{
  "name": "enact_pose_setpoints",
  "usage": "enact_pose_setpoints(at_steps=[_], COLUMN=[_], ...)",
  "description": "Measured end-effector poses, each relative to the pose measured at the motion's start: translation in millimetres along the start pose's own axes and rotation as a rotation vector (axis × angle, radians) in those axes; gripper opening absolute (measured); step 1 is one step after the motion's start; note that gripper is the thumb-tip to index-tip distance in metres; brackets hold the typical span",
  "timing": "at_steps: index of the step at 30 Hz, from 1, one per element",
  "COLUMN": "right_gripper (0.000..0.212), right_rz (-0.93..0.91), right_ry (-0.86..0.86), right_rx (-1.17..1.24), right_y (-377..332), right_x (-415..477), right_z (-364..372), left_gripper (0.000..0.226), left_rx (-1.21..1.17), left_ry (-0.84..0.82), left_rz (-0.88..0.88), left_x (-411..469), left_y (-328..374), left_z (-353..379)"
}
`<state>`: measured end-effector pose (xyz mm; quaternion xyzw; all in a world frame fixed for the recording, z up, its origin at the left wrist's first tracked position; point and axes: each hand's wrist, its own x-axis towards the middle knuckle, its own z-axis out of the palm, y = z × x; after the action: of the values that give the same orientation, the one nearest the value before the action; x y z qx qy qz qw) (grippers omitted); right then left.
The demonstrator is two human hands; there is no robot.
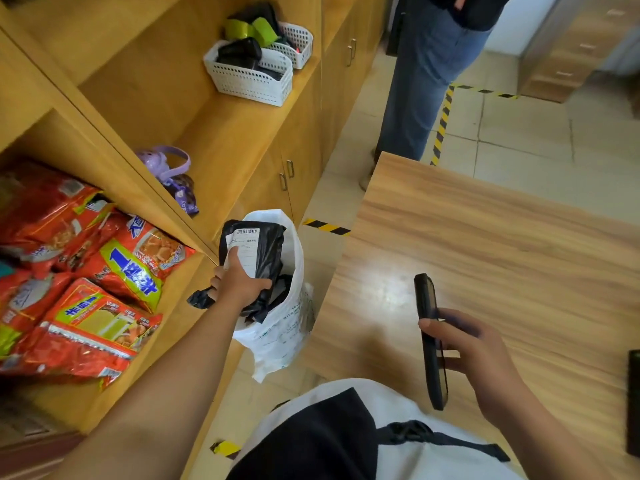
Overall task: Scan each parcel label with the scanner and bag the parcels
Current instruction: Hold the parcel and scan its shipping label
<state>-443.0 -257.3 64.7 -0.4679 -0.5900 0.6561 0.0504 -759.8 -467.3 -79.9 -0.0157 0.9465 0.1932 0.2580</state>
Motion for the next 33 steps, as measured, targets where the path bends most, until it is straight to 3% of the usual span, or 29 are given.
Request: enact_pose_setpoints(at_steps=[9,13,17,23,33], right_gripper=[0.061,0.057,0.066,0.044,0.021], right_rz=[0.031,0.036,0.025,-0.011,-0.024], right_ry=[0.131,0.124,0.099,0.057,0.009], right_rx=[-0.016,-0.056,-0.051,-0.014,0.013], right_y=[14.3,17.0,15.5,7.0,9.7], right_x=[-14.5,-16.7,-12.9,-8.2,-7.0], right_z=[-6.0,-6.4,0.7,14.5,5.3], left_gripper=[0.119,0.121,0.097,0.053,0.036], left_rx=[-0.035,0.182,0.190,0.016,-0.157], left_ry=[-0.043,-0.093,-0.192,-0.281,-0.423], left_rz=[0.029,-0.005,0.034,0.170,0.329], left_x=[41.0,40.5,27.9,-13.8,-67.7], left_y=[12.9,6.7,-7.8,-23.8,22.9], left_z=[13.0,21.8,34.3,48.7,47.6])
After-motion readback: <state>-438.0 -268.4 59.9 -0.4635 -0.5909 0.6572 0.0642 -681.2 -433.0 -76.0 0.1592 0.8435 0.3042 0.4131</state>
